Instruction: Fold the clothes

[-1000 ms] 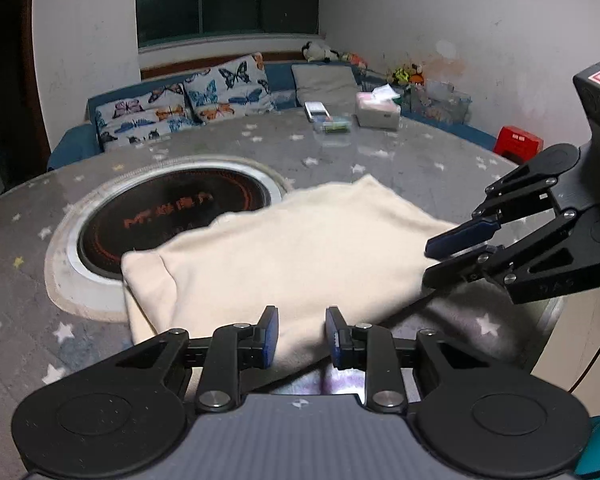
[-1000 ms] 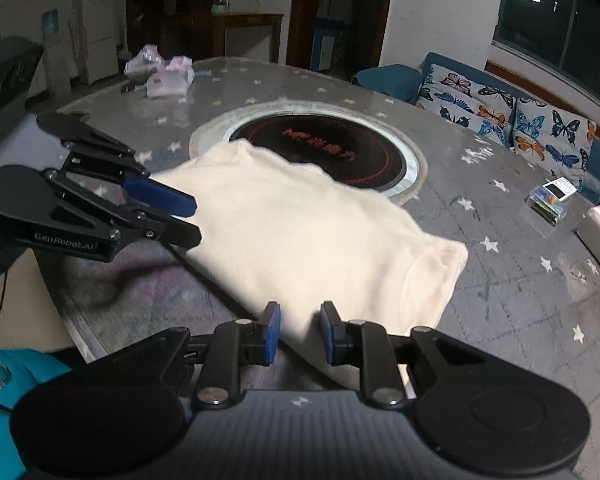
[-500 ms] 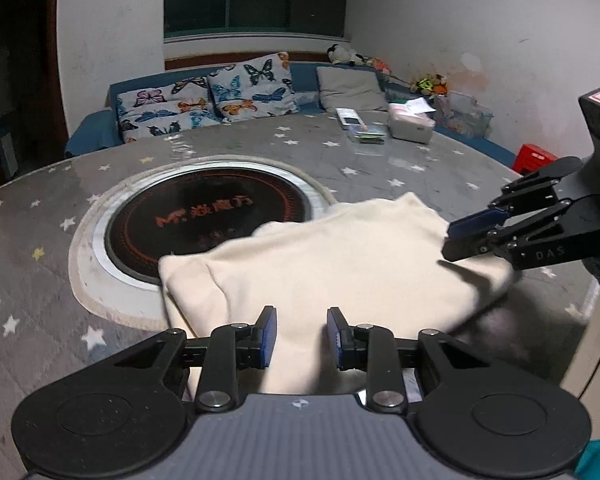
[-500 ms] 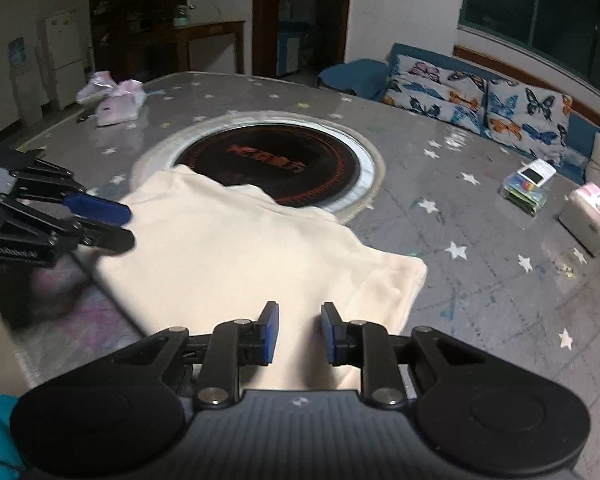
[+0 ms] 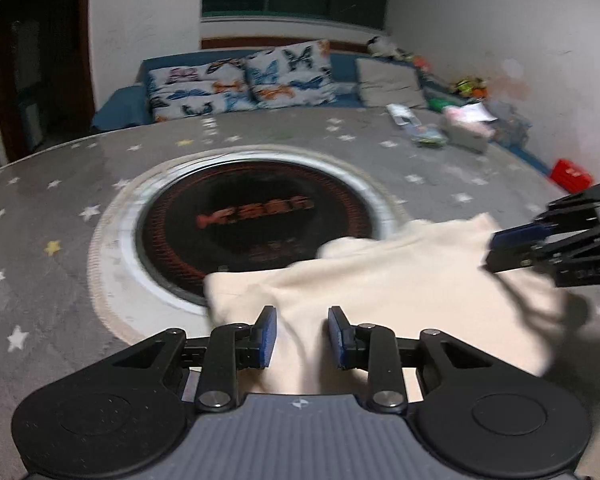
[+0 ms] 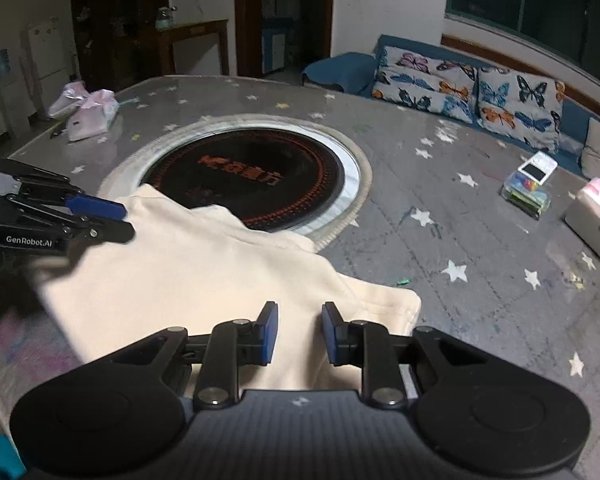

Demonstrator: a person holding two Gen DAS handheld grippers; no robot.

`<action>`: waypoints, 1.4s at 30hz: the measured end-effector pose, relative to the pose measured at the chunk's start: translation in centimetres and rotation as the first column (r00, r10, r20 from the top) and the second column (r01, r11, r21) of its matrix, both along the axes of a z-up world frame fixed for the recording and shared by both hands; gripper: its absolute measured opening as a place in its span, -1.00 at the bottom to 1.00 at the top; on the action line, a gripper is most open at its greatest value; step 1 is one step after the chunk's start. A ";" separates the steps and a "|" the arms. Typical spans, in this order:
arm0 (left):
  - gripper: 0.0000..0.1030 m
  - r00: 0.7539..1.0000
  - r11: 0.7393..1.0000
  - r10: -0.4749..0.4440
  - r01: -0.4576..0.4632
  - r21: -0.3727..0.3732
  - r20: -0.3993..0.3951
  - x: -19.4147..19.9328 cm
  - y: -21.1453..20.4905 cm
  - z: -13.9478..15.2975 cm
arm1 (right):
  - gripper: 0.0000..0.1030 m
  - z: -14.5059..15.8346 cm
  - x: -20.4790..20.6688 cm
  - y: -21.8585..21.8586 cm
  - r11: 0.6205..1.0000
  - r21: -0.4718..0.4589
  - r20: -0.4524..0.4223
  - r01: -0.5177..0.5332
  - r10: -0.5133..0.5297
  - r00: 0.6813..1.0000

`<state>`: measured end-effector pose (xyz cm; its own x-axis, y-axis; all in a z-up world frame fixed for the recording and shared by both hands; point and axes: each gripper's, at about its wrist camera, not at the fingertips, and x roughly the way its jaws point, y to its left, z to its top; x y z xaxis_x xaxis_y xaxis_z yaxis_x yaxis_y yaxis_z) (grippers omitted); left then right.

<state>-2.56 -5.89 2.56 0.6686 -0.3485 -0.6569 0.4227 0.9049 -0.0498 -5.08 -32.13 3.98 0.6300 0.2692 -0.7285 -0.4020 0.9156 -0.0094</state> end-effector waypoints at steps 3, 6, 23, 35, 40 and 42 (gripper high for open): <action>-0.38 0.999 1.000 0.029 -0.029 0.008 0.016 0.8 0.8 0.2 | -0.58 -0.5 0.6 -0.3 1.000 0.003 -0.011 0.017 -0.017 1.000; -0.41 0.997 0.997 0.079 -0.079 0.001 0.015 1.4 2.3 0.7 | -0.58 -0.5 0.6 -0.2 1.000 -0.011 -0.008 0.010 -0.010 1.000; -0.45 0.995 0.989 0.055 -0.065 -0.131 -0.079 -2.6 3.6 0.5 | -0.57 0.5 -1.6 0.8 1.000 -0.019 0.025 -0.024 0.025 0.999; -0.87 0.997 0.994 0.074 -0.072 -0.079 0.023 -3.2 2.4 1.1 | -0.56 0.0 -2.4 1.1 0.999 -0.034 0.025 -0.035 0.036 0.999; -0.88 0.994 0.997 0.082 -0.081 -0.019 0.067 -2.9 1.9 1.0 | -0.56 -0.3 -2.4 1.2 0.998 -0.039 0.025 -0.042 0.043 0.999; -0.87 0.996 0.996 0.086 -0.086 -0.009 0.034 -2.4 1.8 0.3 | -0.56 -0.1 -2.3 1.1 0.999 -0.034 0.024 -0.042 0.042 0.999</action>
